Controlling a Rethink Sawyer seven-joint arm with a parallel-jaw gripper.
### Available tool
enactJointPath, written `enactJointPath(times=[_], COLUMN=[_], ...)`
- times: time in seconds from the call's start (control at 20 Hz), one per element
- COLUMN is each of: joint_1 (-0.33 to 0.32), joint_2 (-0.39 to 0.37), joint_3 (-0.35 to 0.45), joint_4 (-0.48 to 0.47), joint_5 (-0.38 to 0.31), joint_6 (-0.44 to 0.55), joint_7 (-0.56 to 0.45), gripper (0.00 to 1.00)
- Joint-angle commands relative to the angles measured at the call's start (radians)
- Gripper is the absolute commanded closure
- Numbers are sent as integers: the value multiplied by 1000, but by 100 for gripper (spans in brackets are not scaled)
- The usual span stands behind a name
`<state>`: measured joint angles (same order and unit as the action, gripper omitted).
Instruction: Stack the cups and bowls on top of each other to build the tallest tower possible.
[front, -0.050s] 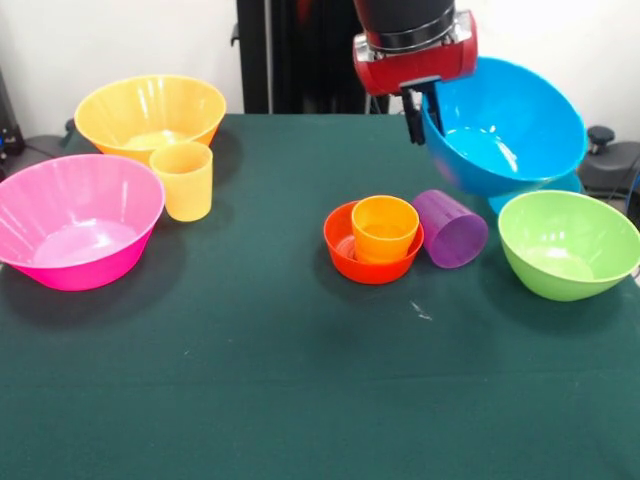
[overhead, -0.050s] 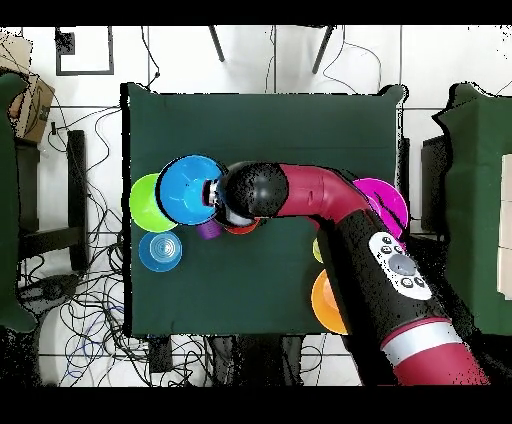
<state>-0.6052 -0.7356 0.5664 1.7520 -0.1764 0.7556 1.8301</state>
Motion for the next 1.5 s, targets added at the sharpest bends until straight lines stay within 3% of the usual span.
enactJointPath(times=[0.05, 0.35, 0.65, 1.0, 1.3, 1.5], joint_1=[-58, -173, -271, -362, -334, -318], joint_2=[18, 45, 85, 192, 198, 223], joint_3=[10, 80, 144, 218, 232, 247], joint_4=[1, 139, 187, 303, 348, 406], joint_5=[-111, -212, -272, -207, -167, -115], joint_6=[43, -177, -215, -276, -329, -440], joint_7=[-184, -208, -204, -73, 48, 161], gripper=[100, 100, 100, 100, 100, 100])
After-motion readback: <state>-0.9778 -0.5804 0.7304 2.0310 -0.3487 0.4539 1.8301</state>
